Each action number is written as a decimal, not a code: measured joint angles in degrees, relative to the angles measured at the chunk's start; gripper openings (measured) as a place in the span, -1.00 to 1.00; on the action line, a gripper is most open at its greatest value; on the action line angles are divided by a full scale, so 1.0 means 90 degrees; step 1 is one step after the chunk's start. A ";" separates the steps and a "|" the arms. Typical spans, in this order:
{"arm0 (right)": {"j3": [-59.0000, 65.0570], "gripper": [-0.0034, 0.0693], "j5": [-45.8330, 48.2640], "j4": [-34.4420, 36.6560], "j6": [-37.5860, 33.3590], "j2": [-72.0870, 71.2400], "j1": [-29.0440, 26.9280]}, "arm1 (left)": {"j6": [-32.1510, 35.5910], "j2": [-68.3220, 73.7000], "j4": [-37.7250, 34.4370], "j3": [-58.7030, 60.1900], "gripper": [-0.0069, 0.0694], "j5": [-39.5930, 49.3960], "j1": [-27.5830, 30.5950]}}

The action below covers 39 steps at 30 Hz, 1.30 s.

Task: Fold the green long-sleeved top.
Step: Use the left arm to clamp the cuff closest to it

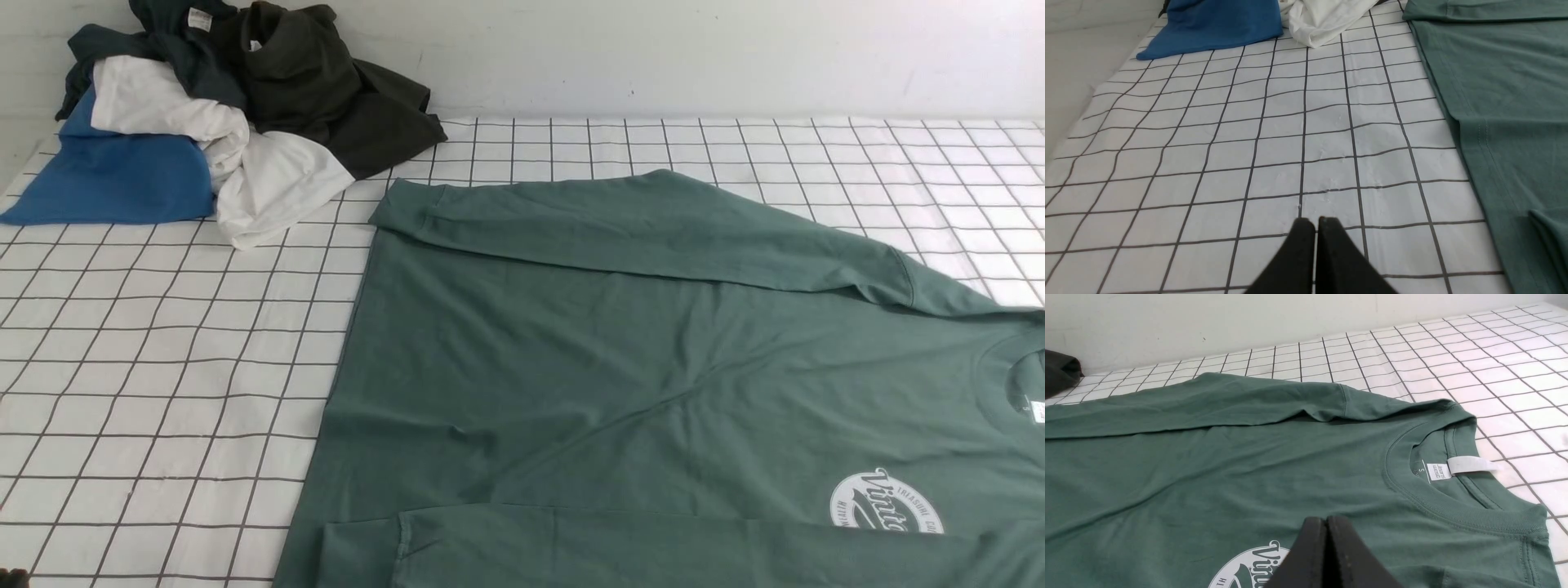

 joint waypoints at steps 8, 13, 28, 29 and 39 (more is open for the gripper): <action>0.0000 -0.94 0.0012 -0.0143 -0.0013 0.0000 0.0000 | 0.0000 0.0000 0.0000 0.0000 -0.84 0.0000 0.0000; 0.0000 -0.94 0.0020 -0.0377 -0.0031 0.0000 0.0000 | 0.0000 0.0000 0.0000 0.0000 -0.84 0.0000 0.0000; 0.0000 -0.94 0.0027 -0.0393 0.0308 0.0000 0.0000 | 0.0011 0.0000 0.0071 0.0000 -0.84 -0.0009 0.0000; 0.0000 -0.94 0.0027 -0.0393 0.0308 0.0000 0.0000 | 0.0014 0.0000 0.0106 0.0000 -0.84 -0.0022 0.0000; 0.0000 -0.94 0.0027 -0.0271 0.0450 0.0000 0.0000 | -0.1365 0.0000 -0.2223 0.0000 -0.84 -0.0696 0.0000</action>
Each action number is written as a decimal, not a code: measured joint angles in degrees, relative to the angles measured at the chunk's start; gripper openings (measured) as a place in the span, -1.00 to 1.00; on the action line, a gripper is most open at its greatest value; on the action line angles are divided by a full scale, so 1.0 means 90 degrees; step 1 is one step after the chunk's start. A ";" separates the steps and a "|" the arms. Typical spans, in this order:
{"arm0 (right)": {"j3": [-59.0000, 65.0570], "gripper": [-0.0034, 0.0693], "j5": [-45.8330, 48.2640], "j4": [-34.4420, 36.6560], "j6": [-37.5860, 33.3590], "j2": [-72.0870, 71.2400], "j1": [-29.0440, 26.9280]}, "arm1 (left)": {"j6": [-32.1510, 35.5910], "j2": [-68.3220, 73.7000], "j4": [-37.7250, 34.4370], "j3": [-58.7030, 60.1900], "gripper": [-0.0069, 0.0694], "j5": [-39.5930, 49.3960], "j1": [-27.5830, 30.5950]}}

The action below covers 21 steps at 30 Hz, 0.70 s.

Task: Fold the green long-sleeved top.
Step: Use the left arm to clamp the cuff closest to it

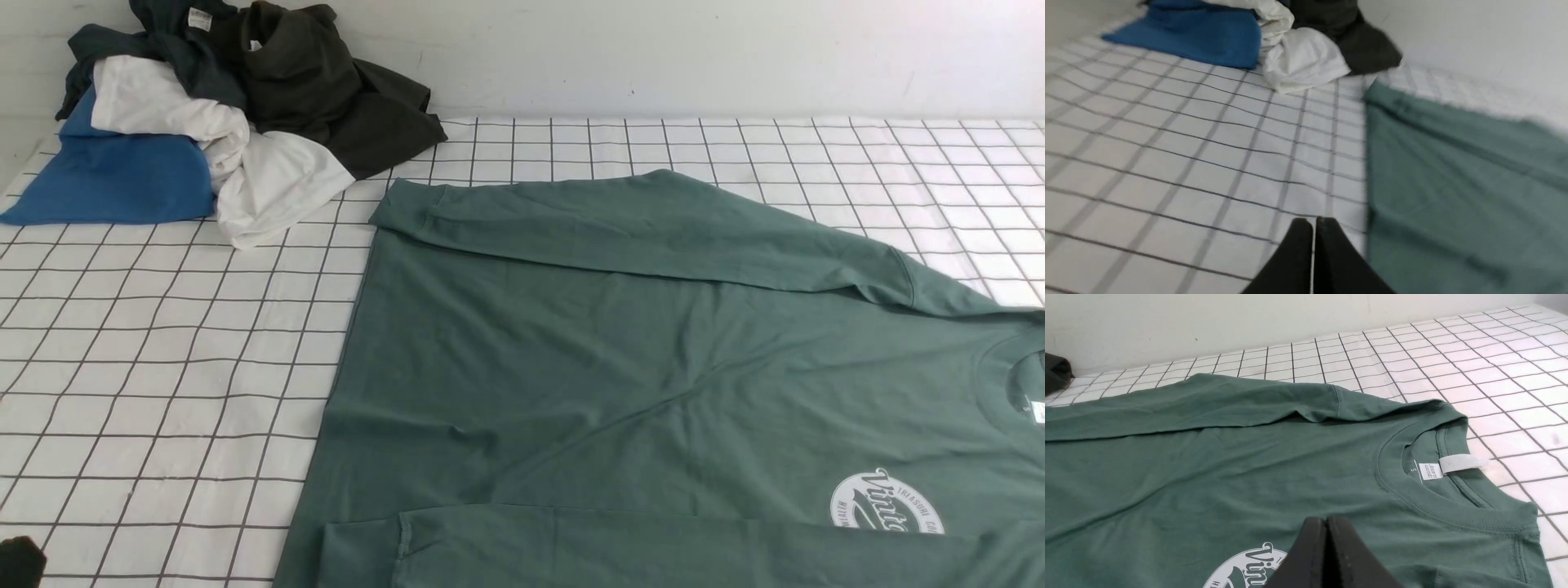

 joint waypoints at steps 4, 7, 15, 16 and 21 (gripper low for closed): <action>0.0000 -0.94 0.0000 0.0867 0.0635 0.0000 0.0000 | -0.1089 0.0000 -0.2417 0.0000 -0.84 -0.0157 0.0000; 0.0000 -0.94 0.0002 0.2152 0.1558 0.0000 0.0000 | -0.1284 0.0000 -0.3595 0.0000 -0.84 -0.0236 0.0000; 0.0012 -0.94 0.0079 0.4364 0.2740 0.0000 0.0000 | -0.0903 0.0000 -0.3922 0.0000 -0.84 -0.0323 0.0000; 0.0012 -0.94 0.0071 0.4328 0.2732 0.0000 0.0000 | -0.0842 0.0000 -0.3922 0.0000 -0.84 -0.0299 0.0000; 0.0019 -0.94 -0.0137 0.3930 0.2611 0.0000 0.0000 | 0.0107 0.0000 -0.3917 -0.0064 -0.84 0.0145 0.0000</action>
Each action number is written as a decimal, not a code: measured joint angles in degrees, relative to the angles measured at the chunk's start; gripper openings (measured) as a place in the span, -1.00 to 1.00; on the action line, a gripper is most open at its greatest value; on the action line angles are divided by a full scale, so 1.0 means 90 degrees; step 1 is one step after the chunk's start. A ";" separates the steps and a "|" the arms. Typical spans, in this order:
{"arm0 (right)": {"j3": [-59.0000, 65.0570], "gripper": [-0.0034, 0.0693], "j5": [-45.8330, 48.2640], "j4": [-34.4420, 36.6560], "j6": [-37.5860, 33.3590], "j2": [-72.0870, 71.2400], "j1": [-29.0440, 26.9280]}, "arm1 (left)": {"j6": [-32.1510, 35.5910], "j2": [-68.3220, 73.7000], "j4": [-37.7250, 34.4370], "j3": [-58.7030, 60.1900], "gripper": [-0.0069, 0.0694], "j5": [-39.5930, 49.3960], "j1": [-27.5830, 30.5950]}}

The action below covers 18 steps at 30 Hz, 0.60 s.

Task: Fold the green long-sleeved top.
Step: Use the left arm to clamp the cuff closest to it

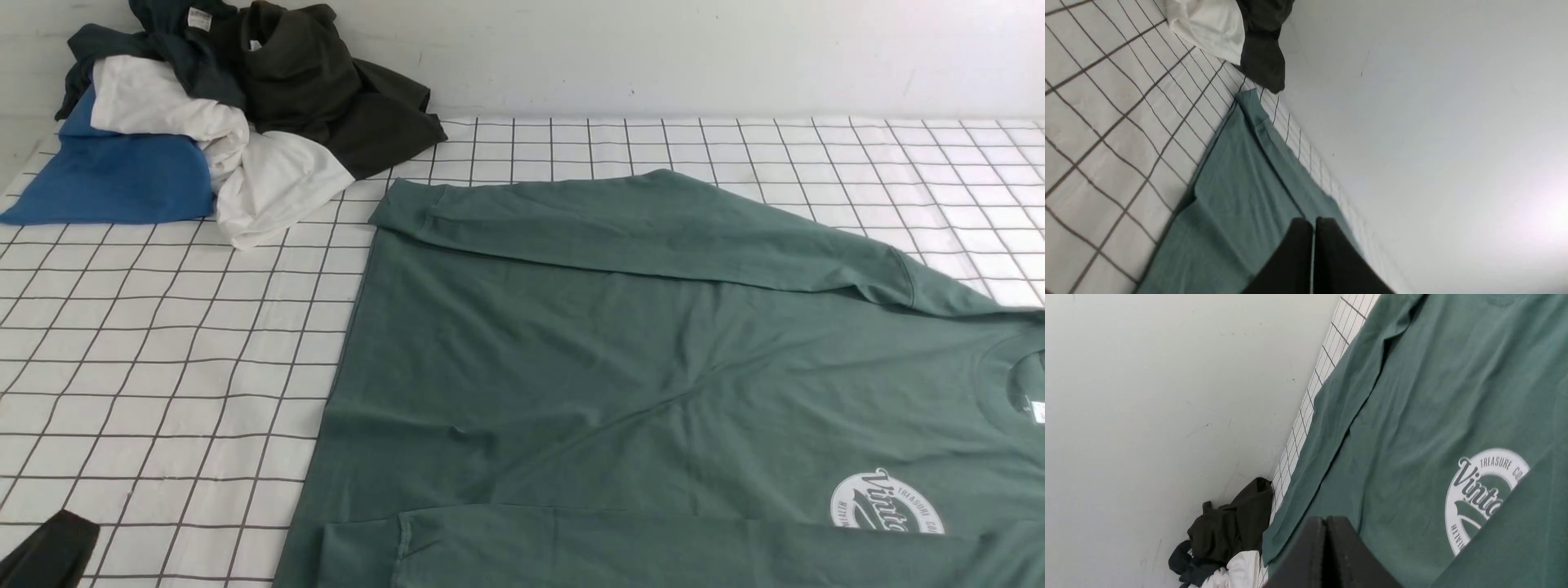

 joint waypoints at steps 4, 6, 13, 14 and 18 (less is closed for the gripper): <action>0.0000 -0.94 -0.0661 -0.0141 -0.0480 0.0000 0.0000 | 0.2225 0.0000 0.0025 -0.0605 -0.84 0.0493 0.0000; -0.0062 -0.94 -0.0801 -0.0187 -0.0804 0.0000 0.0000 | 0.3044 0.0033 0.0031 -0.0899 -0.84 0.0664 0.0000; -0.1632 -0.94 -0.0509 -0.1021 -0.3041 0.1425 0.0000 | 0.4243 0.2236 0.2309 -0.2557 -0.84 0.2374 0.0000; -0.1923 -0.94 -0.0330 -0.1141 -0.3346 0.1703 0.0000 | 0.4213 0.2685 0.2771 -0.2843 -0.84 0.2710 -0.0032; -0.3617 -0.94 0.1219 -0.1607 -0.5055 0.3282 0.0000 | 0.3092 0.4237 0.4551 -0.4281 -0.84 0.4193 -0.0705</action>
